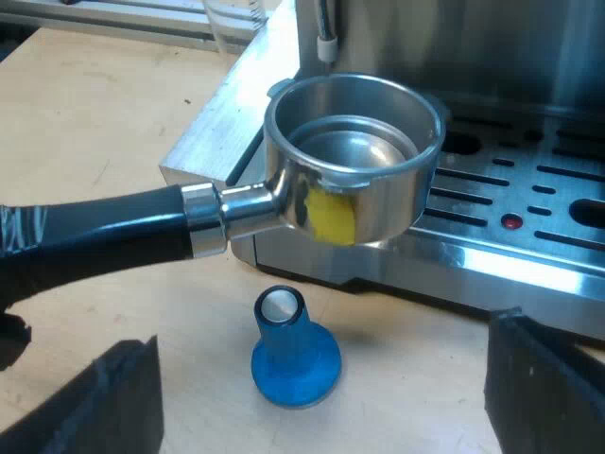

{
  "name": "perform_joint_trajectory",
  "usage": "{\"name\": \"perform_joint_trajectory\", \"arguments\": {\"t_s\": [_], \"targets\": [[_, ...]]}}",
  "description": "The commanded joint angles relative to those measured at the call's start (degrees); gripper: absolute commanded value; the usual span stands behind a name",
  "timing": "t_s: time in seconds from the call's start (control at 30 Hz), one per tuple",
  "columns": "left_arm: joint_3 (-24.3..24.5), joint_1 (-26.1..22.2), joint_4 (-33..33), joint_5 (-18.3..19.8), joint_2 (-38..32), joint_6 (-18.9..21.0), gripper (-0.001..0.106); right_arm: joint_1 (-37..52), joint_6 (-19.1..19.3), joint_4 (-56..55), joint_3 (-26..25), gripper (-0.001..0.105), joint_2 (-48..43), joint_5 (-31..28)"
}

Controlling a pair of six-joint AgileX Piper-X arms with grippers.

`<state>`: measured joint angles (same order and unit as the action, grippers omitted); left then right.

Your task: Put the handle in the coffee machine

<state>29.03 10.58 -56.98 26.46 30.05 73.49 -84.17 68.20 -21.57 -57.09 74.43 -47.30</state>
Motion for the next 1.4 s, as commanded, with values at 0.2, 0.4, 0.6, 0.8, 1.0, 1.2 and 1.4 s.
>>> {"name": "perform_joint_trajectory", "arguments": {"t_s": [0.2, 0.4, 0.6, 0.8, 1.0, 1.2, 1.4], "targets": [[0.7, -0.1, 2.0, 2.1, -0.6, -0.3, 0.000, -0.1, 0.9, 0.8, -0.2, 0.071, 0.0, -1.3], [0.6, -0.1, 3.0, 1.9, -0.6, -0.5, 0.000, 0.0, 8.0, 5.5, -0.2, 0.071, 1.8, -3.1], [0.6, -0.1, 8.1, 1.7, -0.6, -0.5, 0.000, 0.0, 11.6, 10.2, -0.2, 0.071, 3.9, -5.6], [0.6, -0.1, 10.7, 1.9, 0.1, -0.6, 0.000, 0.0, 13.1, 12.9, -0.2, 0.071, 5.4, -6.0], [0.6, -0.4, 10.8, 3.4, 2.6, -3.6, 0.000, 0.7, 13.1, 13.9, -0.2, 0.071, 5.6, -6.0], [0.6, -5.2, 10.8, 10.5, 5.2, -5.0, 0.000, 1.6, 13.1, 14.1, -0.2, 0.071, 5.6, -6.0], [0.6, -8.6, 10.6, 12.0, 9.1, -11.6, 0.000, 2.0, 13.1, 14.1, -0.2, 0.071, 5.6, -6.0]]}}
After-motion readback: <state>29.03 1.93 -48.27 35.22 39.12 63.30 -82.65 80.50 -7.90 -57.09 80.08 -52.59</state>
